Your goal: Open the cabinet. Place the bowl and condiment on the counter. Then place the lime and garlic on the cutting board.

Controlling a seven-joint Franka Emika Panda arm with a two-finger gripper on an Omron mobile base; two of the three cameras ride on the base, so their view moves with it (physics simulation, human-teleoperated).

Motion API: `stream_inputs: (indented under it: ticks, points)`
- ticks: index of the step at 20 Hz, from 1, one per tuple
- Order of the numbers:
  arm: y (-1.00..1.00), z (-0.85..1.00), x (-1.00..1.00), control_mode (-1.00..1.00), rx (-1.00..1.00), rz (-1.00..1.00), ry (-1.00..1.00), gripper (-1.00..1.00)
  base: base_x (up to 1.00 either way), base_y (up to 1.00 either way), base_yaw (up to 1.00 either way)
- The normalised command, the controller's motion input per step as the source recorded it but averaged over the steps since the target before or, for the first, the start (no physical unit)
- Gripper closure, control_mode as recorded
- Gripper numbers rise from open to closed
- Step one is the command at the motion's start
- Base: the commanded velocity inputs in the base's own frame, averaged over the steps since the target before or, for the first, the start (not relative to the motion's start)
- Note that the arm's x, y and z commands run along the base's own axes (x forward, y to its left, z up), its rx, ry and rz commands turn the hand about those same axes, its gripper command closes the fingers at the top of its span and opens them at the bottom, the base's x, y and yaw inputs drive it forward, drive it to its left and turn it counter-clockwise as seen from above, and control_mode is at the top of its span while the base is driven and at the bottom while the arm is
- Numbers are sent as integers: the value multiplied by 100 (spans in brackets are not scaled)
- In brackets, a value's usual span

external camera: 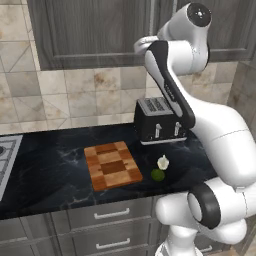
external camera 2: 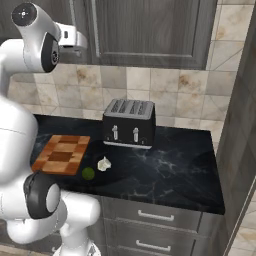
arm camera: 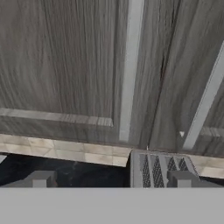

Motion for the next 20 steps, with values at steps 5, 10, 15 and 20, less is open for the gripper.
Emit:
stream_inputs:
  ticks: [5,10,15,20]
  points:
    - [0,-1,44,-100,0,1,-1,-100,0,0,0]
    - [0,0,32,-100,4,2,0,-100,0,0,0]
    - [0,0,38,-100,14,1,-7,-100,0,0,0]
    - [12,-8,39,-100,8,0,-16,-100,0,0,0]
